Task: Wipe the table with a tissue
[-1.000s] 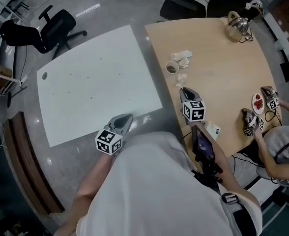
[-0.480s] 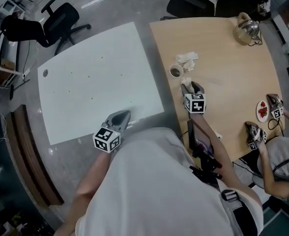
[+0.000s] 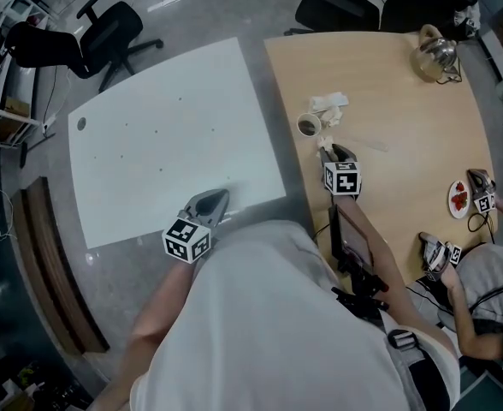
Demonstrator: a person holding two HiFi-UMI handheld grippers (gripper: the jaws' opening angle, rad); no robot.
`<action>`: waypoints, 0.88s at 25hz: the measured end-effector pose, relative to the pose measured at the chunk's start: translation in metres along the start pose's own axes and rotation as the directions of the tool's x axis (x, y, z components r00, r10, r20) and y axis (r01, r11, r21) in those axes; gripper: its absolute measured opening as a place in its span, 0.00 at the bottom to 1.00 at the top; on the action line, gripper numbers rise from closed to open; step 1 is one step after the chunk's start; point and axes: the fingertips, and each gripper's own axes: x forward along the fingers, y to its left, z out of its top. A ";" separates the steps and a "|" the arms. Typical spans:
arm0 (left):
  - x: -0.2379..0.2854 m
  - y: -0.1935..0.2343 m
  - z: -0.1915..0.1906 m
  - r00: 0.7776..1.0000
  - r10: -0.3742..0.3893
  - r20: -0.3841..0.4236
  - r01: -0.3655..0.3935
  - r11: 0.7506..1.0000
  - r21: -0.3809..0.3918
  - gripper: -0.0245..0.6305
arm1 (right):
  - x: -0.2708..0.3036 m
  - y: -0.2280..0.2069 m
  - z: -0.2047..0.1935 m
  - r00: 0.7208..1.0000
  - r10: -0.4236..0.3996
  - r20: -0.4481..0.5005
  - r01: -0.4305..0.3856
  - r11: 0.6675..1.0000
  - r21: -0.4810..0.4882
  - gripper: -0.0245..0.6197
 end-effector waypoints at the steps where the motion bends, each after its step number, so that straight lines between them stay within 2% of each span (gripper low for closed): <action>1: 0.000 -0.001 0.000 1.000 0.000 0.000 0.000 1.000 0.001 0.04 | 0.000 0.000 0.001 1.000 0.005 -0.001 -0.005 1.000 0.002 0.25; 7: -0.004 -0.006 -0.005 1.000 0.008 0.001 -0.008 1.000 0.002 0.04 | -0.011 0.010 0.003 0.999 0.040 0.032 -0.041 0.999 0.021 0.25; 14: -0.020 -0.008 -0.017 0.999 0.052 -0.006 -0.052 0.999 -0.011 0.04 | -0.032 0.048 -0.003 0.989 0.131 0.063 -0.132 0.991 0.012 0.25; 18: -0.035 -0.005 -0.030 0.996 0.089 -0.013 -0.090 0.995 -0.045 0.04 | -0.040 0.082 0.004 0.972 0.214 0.093 -0.212 0.977 -0.025 0.25; 22: -0.045 -0.005 -0.038 0.994 0.111 -0.020 -0.113 0.991 -0.067 0.04 | -0.048 0.125 0.015 0.939 0.328 0.103 -0.317 0.942 -0.112 0.25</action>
